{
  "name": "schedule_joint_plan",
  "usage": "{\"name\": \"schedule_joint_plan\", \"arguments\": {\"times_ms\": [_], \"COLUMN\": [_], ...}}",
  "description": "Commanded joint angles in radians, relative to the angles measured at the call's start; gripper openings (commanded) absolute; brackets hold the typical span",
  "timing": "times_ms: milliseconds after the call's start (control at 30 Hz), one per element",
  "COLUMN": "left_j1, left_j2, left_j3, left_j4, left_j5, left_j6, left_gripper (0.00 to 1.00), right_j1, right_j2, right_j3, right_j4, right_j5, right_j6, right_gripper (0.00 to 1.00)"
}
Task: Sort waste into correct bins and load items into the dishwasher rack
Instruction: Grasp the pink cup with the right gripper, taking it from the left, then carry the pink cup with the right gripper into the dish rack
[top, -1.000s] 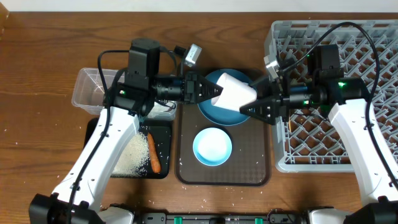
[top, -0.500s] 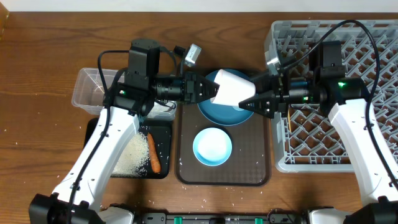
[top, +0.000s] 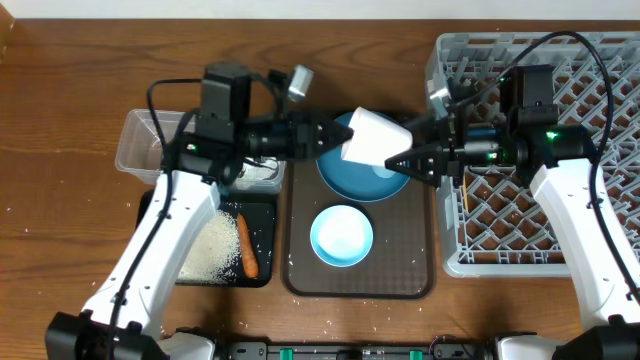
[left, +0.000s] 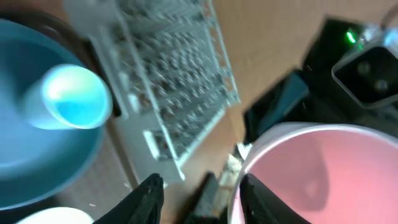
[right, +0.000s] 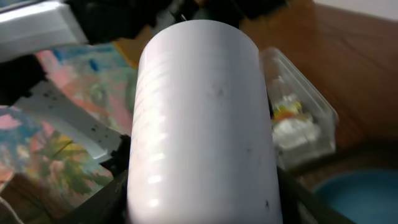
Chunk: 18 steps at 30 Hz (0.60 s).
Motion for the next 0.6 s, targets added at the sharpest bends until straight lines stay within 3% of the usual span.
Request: {"name": "schedule_joint_plan", "arguments": {"times_ms": [0,300,567], "left_j1": [0.048,0.092,0.092], "left_j2": [0.003,0.003,0.003], "left_j3": [0.002,0.002,0.002], "left_j4": [-0.002,-0.098,-0.175], "left_j5": [-0.098,-0.1,-0.1], "left_j6": [0.018,0.06,0.077], "left_gripper": [0.48,0.63,0.84], "right_j1": [-0.03,-0.154,-0.236], "right_j2": [-0.013,-0.017,-0.017], "right_j3": [0.02,0.027,0.122], "right_j4": [0.0,0.005,-0.15], "right_j5": [0.122,0.491,0.797], "right_j6": [0.1,0.429,0.529], "right_gripper": [0.49,0.46,0.45]}}
